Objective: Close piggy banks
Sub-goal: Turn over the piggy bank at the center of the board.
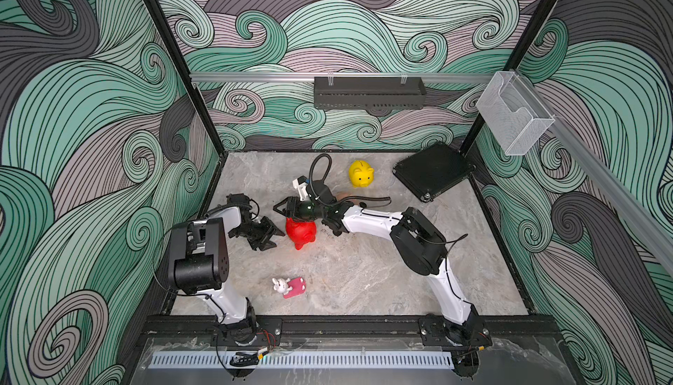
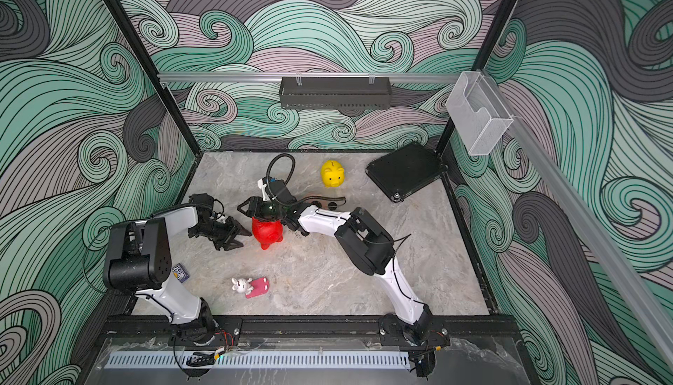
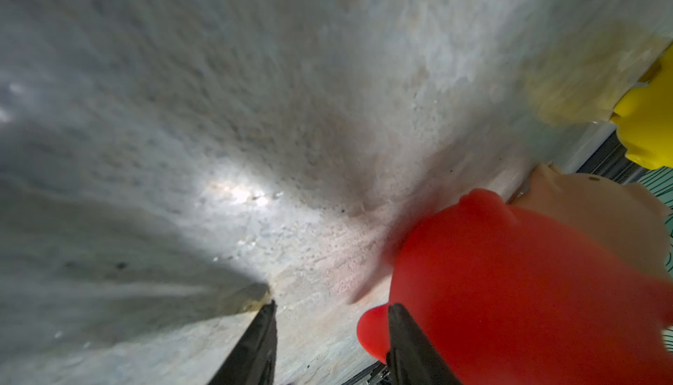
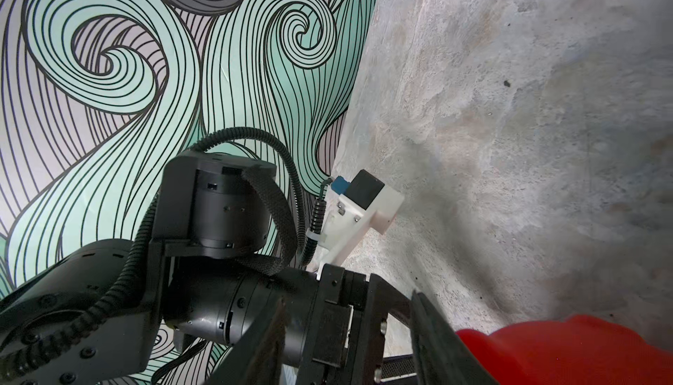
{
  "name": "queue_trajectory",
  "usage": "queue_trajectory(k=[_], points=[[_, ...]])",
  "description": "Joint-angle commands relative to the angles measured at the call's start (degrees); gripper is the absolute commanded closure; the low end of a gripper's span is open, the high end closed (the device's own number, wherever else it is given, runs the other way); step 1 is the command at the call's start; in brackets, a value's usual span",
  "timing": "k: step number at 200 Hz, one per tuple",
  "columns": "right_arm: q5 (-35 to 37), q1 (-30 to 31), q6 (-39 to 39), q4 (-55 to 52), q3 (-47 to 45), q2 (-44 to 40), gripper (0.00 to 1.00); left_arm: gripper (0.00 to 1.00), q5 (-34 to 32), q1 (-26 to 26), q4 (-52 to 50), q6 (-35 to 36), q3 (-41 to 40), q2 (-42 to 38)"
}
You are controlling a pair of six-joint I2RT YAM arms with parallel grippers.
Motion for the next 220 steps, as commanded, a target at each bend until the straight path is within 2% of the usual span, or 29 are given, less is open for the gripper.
queue_trajectory(k=[1, 118, 192, 220], points=[[-0.99, -0.35, -0.23, -3.75, 1.63, 0.89, 0.44, 0.50, -1.59, -0.27, 0.24, -0.85, 1.44, 0.02], [-0.68, 1.27, 0.41, -6.87, 2.99, -1.04, 0.44, 0.50, -3.08, 0.28, -1.08, -0.46, 0.89, -1.49], [-0.82, 1.85, -5.54, -15.62, 9.96, -2.20, 0.42, 0.49, -3.01, 1.74, -2.98, 0.25, 1.70, -2.23], [0.21, 1.61, -10.84, -24.07, 13.29, -4.65, 0.41, 0.49, -3.14, 2.50, -3.71, -0.13, 2.77, -3.36]])
